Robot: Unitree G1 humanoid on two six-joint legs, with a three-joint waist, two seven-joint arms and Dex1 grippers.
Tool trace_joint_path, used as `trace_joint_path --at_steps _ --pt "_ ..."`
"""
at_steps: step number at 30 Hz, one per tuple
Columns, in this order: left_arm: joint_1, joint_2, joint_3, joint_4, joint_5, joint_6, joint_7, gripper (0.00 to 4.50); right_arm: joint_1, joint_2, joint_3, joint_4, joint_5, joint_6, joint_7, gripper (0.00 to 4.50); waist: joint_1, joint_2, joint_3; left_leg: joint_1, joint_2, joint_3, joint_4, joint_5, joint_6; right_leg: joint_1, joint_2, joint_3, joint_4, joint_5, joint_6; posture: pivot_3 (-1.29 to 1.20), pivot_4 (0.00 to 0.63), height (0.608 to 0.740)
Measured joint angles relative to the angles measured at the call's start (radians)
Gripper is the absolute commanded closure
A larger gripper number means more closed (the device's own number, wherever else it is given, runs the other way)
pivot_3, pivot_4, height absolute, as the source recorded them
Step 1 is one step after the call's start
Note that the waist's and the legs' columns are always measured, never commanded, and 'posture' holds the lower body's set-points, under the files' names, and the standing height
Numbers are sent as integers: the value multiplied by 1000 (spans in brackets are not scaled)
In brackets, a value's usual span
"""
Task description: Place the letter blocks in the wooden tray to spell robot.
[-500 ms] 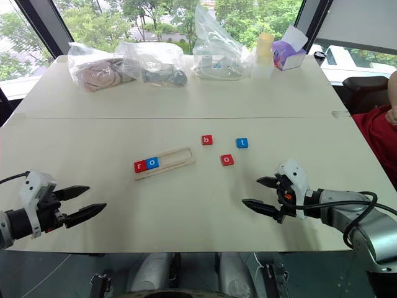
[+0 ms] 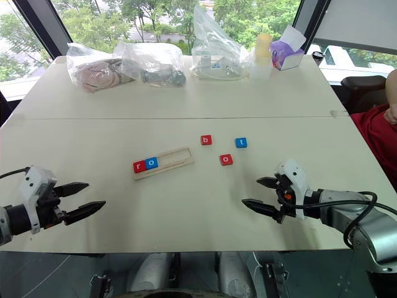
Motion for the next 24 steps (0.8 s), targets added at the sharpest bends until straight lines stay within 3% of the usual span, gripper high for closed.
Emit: trace_joint_path --at_steps 10,16,24 --pt "24 37 1 18 48 -2 -3 0 -43 -6 -3 3 13 100 -54 55 2 0 0 0 0 0 0 0 0 0 0 0 0 0 0 0 150 740" --pt "-91 97 -28 120 73 -67 -71 0 -92 7 6 -45 82 158 -65 55 2 0 0 0 0 0 0 0 0 0 0 0 0 0 0 0 150 740" --pt "-505 122 -401 416 250 -288 -234 0 -342 115 249 -117 75 197 -133 55 0 -1 0 -3 -1 1 0 0 1 -3 1 0 0 2 4 0 150 740"
